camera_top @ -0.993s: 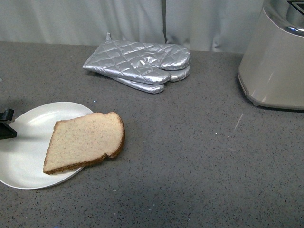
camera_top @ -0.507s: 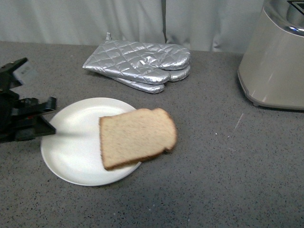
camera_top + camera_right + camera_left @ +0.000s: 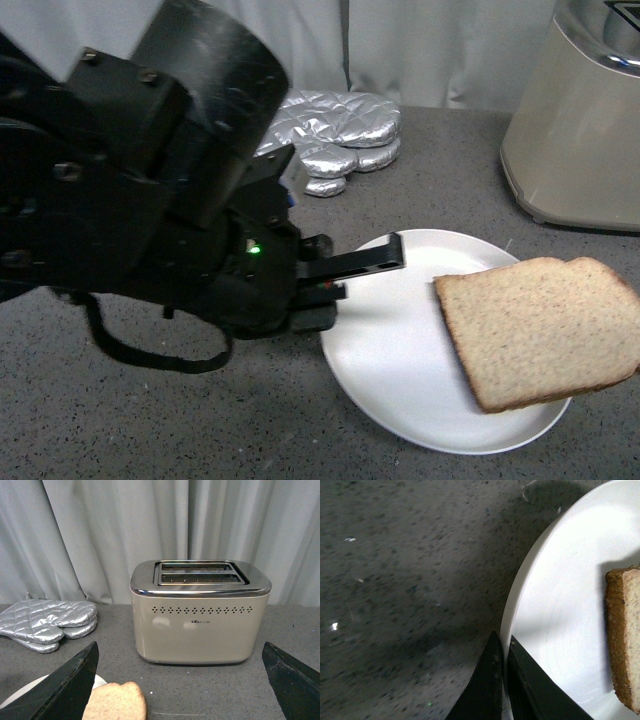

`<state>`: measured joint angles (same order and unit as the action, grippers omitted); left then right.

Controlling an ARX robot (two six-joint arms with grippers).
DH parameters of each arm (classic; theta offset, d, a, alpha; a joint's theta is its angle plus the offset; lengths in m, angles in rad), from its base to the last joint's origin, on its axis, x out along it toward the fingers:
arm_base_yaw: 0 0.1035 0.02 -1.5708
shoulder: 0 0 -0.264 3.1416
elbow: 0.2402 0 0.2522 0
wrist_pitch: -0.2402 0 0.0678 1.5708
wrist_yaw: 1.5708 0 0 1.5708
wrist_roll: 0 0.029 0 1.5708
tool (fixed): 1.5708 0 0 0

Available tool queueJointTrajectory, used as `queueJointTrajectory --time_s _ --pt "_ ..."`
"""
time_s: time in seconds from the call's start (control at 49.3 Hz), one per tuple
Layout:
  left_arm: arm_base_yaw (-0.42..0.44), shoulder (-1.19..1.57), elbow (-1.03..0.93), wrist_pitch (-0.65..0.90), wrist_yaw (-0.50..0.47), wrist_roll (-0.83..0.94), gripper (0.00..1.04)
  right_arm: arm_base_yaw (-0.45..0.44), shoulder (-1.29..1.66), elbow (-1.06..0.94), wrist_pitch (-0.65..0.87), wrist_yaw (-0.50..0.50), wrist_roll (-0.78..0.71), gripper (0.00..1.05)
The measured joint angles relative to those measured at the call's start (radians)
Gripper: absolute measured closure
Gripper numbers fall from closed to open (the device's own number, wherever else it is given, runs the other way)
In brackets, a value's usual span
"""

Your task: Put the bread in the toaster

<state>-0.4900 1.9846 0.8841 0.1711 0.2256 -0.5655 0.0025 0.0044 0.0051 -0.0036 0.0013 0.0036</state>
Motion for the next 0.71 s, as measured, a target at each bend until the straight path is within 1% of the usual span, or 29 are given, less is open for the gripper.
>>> queueJointTrajectory --time_s 0.081,0.223,0.426,0.446,0.466,0.507,0.547,0.568,0.649,0.669,0.709 --pt "-0.046 0.053 0.063 0.005 -0.018 -0.069 1.01 0.000 0.000 0.000 0.000 0.000 0.000 0.09" --pt "-0.097 0.121 0.159 0.009 -0.063 -0.150 1.01 0.000 0.000 0.000 0.000 0.000 0.000 0.09" --pt "-0.129 0.151 0.221 0.006 -0.063 -0.180 1.01 0.000 0.000 0.000 0.000 0.000 0.000 0.09" --pt "-0.129 0.151 0.221 0.014 -0.060 -0.184 0.99 0.000 0.000 0.000 0.000 0.000 0.000 0.09" --pt "-0.130 0.151 0.222 0.018 -0.056 -0.185 0.93 0.000 0.000 0.000 0.000 0.000 0.000 0.09" --pt "-0.131 0.150 0.222 0.016 -0.059 -0.185 0.87 0.000 0.000 0.000 0.000 0.000 0.000 0.09" --pt "-0.132 0.145 0.217 0.016 -0.059 -0.184 0.78 0.000 0.000 0.000 0.000 0.000 0.000 0.09" --pt "-0.131 0.144 0.216 0.017 -0.059 -0.183 0.76 0.000 0.000 0.000 0.000 0.000 0.000 0.09" --pt "-0.127 0.116 0.179 0.019 -0.066 -0.172 0.62 0.000 0.000 0.000 0.000 0.000 0.000 0.09" --pt "-0.119 0.100 0.161 0.022 -0.069 -0.169 0.56 0.000 0.000 0.000 0.000 0.000 0.000 0.09" --pt "-0.110 0.082 0.140 0.027 -0.070 -0.169 0.51 0.000 0.000 0.000 0.000 0.000 0.000 0.09"
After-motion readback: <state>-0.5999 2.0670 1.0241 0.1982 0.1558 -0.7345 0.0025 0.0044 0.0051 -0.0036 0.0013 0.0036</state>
